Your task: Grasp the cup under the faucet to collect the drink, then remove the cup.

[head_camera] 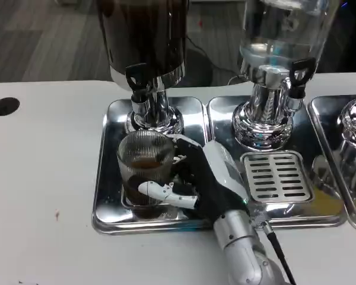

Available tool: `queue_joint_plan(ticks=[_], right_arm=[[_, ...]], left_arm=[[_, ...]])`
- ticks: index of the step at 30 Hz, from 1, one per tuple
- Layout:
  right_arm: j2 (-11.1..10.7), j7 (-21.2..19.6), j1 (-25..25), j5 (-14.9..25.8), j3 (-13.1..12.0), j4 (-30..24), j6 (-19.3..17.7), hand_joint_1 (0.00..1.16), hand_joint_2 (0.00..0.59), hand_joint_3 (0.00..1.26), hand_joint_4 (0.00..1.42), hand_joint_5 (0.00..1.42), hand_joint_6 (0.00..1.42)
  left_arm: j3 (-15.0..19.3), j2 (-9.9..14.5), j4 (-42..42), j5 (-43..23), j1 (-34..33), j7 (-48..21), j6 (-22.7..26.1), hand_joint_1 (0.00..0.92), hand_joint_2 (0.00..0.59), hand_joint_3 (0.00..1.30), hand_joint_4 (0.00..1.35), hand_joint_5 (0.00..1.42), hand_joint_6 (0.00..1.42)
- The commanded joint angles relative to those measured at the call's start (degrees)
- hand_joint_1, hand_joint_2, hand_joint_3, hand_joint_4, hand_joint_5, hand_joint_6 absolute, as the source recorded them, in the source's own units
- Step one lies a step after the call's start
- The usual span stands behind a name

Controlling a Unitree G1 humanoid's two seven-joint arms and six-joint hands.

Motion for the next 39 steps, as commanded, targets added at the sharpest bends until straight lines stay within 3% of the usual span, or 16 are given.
queue_joint_plan(ticks=[1, 13, 29, 34, 39], right_arm=[[-0.59, -0.61, 1.02, 0.59, -0.86, -0.46, -1.33, 0.56, 0.124, 0.36, 0.48, 0.60, 0.54], [-2.88, 0.04, 2.73, 0.26, -1.40, -5.75, -3.03, 0.56, 0.129, 0.37, 0.48, 0.60, 0.53], [-7.93, 4.43, 8.55, 1.15, -2.71, -18.07, -4.66, 0.60, 0.128, 0.37, 0.48, 0.59, 0.52], [-9.90, 5.70, 10.21, 1.22, -3.16, -20.03, -5.36, 0.60, 0.128, 0.37, 0.48, 0.59, 0.52], [-13.17, 6.37, 13.45, 1.77, -4.22, -21.71, -8.32, 0.62, 0.125, 0.37, 0.48, 0.59, 0.52]], left_arm=[[-0.58, 0.56, 0.22, 0.66, -0.26, -0.71, 0.43, 0.000, 0.152, 0.28, 0.18, 0.18, 0.35], [-1.87, 0.91, 0.44, 1.40, -0.75, -0.73, 1.06, 0.000, 0.149, 0.28, 0.18, 0.18, 0.35], [-4.50, 1.57, 0.42, 2.94, -3.55, -2.32, 3.18, 0.000, 0.142, 0.27, 0.18, 0.18, 0.35], [-6.15, 1.75, 0.22, 3.97, -4.96, -3.01, 4.35, 0.000, 0.140, 0.27, 0.18, 0.18, 0.35], [-7.70, 2.03, 0.42, 4.91, -6.24, -3.67, 5.60, 0.000, 0.140, 0.27, 0.18, 0.18, 0.35]])
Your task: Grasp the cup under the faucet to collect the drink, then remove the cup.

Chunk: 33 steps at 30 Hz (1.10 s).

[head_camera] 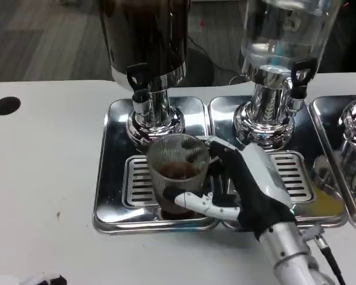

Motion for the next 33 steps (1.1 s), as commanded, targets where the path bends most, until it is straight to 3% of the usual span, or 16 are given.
queue_joint_plan(ticks=[1, 11, 19, 33], right_arm=[[-1.93, 0.08, 2.12, 1.31, -1.77, -3.14, -4.52, 0.62, 0.125, 0.37, 0.48, 0.59, 0.52], [-5.68, 0.56, 7.65, 3.12, -5.05, -4.80, -10.08, 0.66, 0.114, 0.37, 0.47, 0.59, 0.52], [-9.49, 1.20, 13.10, 4.31, -8.61, -6.20, -16.08, 0.68, 0.110, 0.37, 0.47, 0.59, 0.52], [-12.50, 2.12, 19.18, 6.87, -13.99, -4.77, -23.63, 0.70, 0.104, 0.38, 0.48, 0.59, 0.50]], left_arm=[[-1.26, 0.72, 0.38, 0.86, -0.92, -1.23, 1.21, 0.000, 0.140, 0.27, 0.18, 0.18, 0.35], [-3.16, 1.49, 0.28, 1.60, -2.64, -1.83, 3.12, 0.000, 0.140, 0.26, 0.17, 0.18, 0.35], [-4.51, 0.58, 0.33, 2.69, -3.36, 0.36, 3.60, 0.000, 0.140, 0.24, 0.14, 0.18, 0.36], [-4.41, -0.58, -1.01, 3.61, -3.28, 3.64, 3.47, 0.000, 0.129, 0.17, 0.07, 0.13, 0.34]])
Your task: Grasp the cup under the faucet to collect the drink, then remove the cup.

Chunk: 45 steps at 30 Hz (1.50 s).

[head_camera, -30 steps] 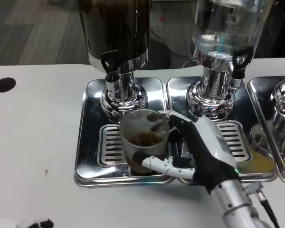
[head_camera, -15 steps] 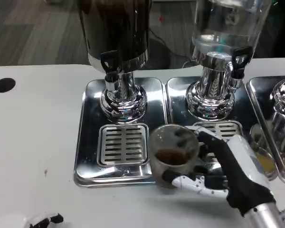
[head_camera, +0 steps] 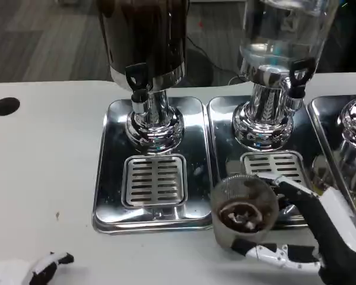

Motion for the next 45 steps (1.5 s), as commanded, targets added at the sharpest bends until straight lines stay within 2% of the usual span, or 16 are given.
queue_joint_plan(ticks=[1, 14, 21, 28, 35, 41, 45], right_arm=[[-0.46, 0.01, 1.15, 2.35, -2.18, 0.08, -4.12, 0.70, 0.104, 0.38, 0.48, 0.59, 0.50], [-1.22, -0.01, 4.29, 2.76, -4.31, 4.54, -10.01, 0.70, 0.103, 0.38, 0.47, 0.59, 0.50], [-1.59, -0.25, 5.47, 1.84, -4.42, 7.03, -12.92, 0.70, 0.104, 0.38, 0.48, 0.59, 0.52], [-1.66, -0.93, 5.57, 0.74, -4.77, 9.38, -14.34, 0.71, 0.100, 0.38, 0.47, 0.58, 0.50], [-1.53, -0.50, 5.82, 0.22, -4.99, 9.38, -14.66, 0.70, 0.101, 0.29, 0.36, 0.48, 0.36], [-1.37, -0.34, 6.26, 0.48, -5.10, 8.62, -14.97, 0.70, 0.098, 0.27, 0.30, 0.43, 0.30], [-1.31, 0.13, 6.57, 1.79, -5.72, 7.43, -14.94, 0.69, 0.099, 0.26, 0.20, 0.38, 0.28]], left_arm=[[0.21, -0.22, -1.32, 0.92, 0.47, 1.18, -0.08, 0.000, 0.124, 0.16, 0.06, 0.13, 0.33], [1.15, -1.03, -3.75, 0.70, 1.80, 1.17, 0.02, 0.000, 0.117, 0.14, 0.04, 0.12, 0.33], [2.36, -1.30, -3.92, -0.13, 2.72, 1.58, -0.38, 0.000, 0.116, 0.14, 0.04, 0.12, 0.34], [3.35, -1.39, -4.17, -0.80, 3.30, 1.45, -0.79, 0.000, 0.116, 0.15, 0.04, 0.11, 0.34], [3.31, -1.50, -4.34, -0.69, 3.64, 1.22, -0.96, 0.000, 0.115, 0.15, 0.04, 0.11, 0.34], [3.53, -1.59, -4.52, -0.89, 3.98, 1.29, -0.98, 0.000, 0.115, 0.15, 0.04, 0.11, 0.34], [3.93, -1.65, -4.54, -1.27, 4.45, 1.47, -1.10, 0.000, 0.115, 0.15, 0.04, 0.11, 0.34]])
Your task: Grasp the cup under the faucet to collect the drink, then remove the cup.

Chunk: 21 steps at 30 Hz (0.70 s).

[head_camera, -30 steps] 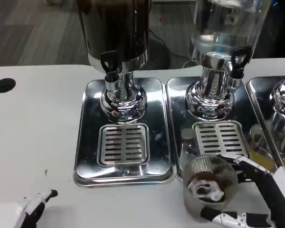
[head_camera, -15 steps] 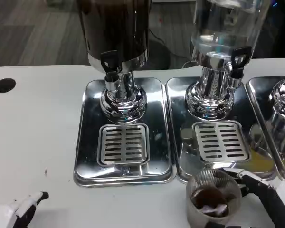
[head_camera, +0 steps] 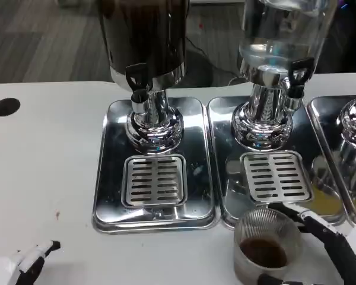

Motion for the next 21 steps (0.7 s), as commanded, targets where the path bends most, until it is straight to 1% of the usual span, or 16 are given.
queue_joint_plan(ticks=[1, 2, 5, 6, 8, 9, 10, 11, 12, 14, 16, 17, 19, 20, 21], right_arm=[[0.25, 0.14, 0.54, 1.48, -1.04, -1.68, -0.64, 0.68, 0.098, 0.25, 0.20, 0.37, 0.28], [0.25, 0.33, 0.59, 1.97, -1.20, -1.99, -0.57, 0.68, 0.097, 0.25, 0.20, 0.37, 0.28], [0.29, 2.22, 1.19, 6.05, -1.83, -4.04, 0.18, 0.64, 0.111, 0.21, 0.18, 0.34, 0.27], [0.35, 3.61, 1.45, 8.76, -1.88, -4.89, 0.89, 0.63, 0.120, 0.20, 0.17, 0.33, 0.25], [0.30, 6.06, 1.76, 13.04, -1.96, -6.37, 2.17, 0.55, 0.157, 0.21, 0.16, 0.31, 0.22], [0.15, 8.53, 2.13, 17.81, -1.94, -8.33, 3.94, 0.53, 0.174, 0.22, 0.16, 0.31, 0.22], [0.11, 10.60, 2.46, 21.28, -2.07, -9.92, 5.42, 0.51, 0.193, 0.23, 0.16, 0.32, 0.20], [-0.06, 14.02, 2.86, 27.35, -1.81, -12.26, 8.83, 0.49, 0.209, 0.24, 0.17, 0.32, 0.22], [-0.10, 16.50, 3.17, 31.39, -1.73, -13.90, 11.36, 0.47, 0.230, 0.24, 0.18, 0.31, 0.21], [-0.05, 21.66, 3.92, 41.41, -1.49, -17.84, 19.66, 0.43, 0.261, 0.25, 0.19, 0.32, 0.22], [0.14, 24.91, 4.30, 47.55, -1.90, -20.29, 25.83, 0.42, 0.294, 0.27, 0.21, 0.30, 0.20], [0.41, 26.28, 4.28, 50.49, -2.43, -21.24, 29.12, 0.43, 0.318, 0.28, 0.21, 0.28, 0.17], [0.70, 26.75, 3.30, 50.70, -4.69, -21.90, 31.01, 0.47, 0.381, 0.29, 0.20, 0.20, 0.08], [0.39, 25.66, 2.87, 47.33, -6.09, -22.17, 29.80, 0.47, 0.412, 0.29, 0.19, 0.17, 0.03], [-0.42, 23.90, 2.39, 41.56, -7.65, -22.51, 27.51, 0.48, 0.444, 0.29, 0.16, 0.13, 0.01]], left_arm=[[1.05, -0.37, -0.69, -0.74, 1.14, 0.68, -0.49, 0.000, 0.115, 0.16, 0.04, 0.11, 0.34], [1.14, -0.40, -0.73, -0.83, 1.20, 0.72, -0.55, 0.000, 0.115, 0.16, 0.04, 0.11, 0.34], [1.69, -0.56, -0.91, -1.30, 1.39, 1.14, -0.92, 0.000, 0.115, 0.16, 0.04, 0.11, 0.35], [1.89, -0.62, -0.89, -1.52, 1.39, 1.21, -1.07, 0.000, 0.114, 0.16, 0.04, 0.11, 0.35], [2.19, -0.74, -0.81, -1.74, 1.35, 1.31, -1.34, 0.000, 0.113, 0.16, 0.04, 0.11, 0.35], [2.33, -0.75, -0.75, -2.06, 1.30, 1.32, -1.47, 0.000, 0.111, 0.16, 0.04, 0.11, 0.35], [2.41, -0.76, -0.70, -2.28, 1.26, 1.35, -1.59, 0.000, 0.109, 0.16, 0.04, 0.11, 0.35], [2.43, -0.76, -0.68, -2.45, 1.21, 1.33, -1.67, 0.000, 0.107, 0.16, 0.04, 0.11, 0.35], [2.39, -0.80, -0.63, -2.69, 1.11, 1.41, -1.77, 0.000, 0.106, 0.16, 0.04, 0.11, 0.35], [2.31, -0.88, -0.53, -3.05, 0.93, 1.55, -1.92, 0.000, 0.104, 0.16, 0.04, 0.11, 0.35], [2.35, -1.09, -0.31, -3.81, 0.67, 1.94, -2.16, 0.000, 0.098, 0.16, 0.05, 0.12, 0.35], [2.45, -1.23, -0.12, -4.48, 0.48, 2.24, -2.34, 0.000, 0.099, 0.16, 0.05, 0.12, 0.35], [2.83, -1.68, 0.35, -6.00, -0.50, 3.79, -2.99, 0.000, 0.101, 0.16, 0.05, 0.12, 0.36], [2.95, -1.79, 0.47, -6.39, -0.84, 4.33, -3.24, 0.000, 0.102, 0.16, 0.06, 0.12, 0.36], [3.04, -1.92, 0.54, -6.55, -1.20, 5.00, -3.58, 0.000, 0.108, 0.16, 0.06, 0.13, 0.36]])
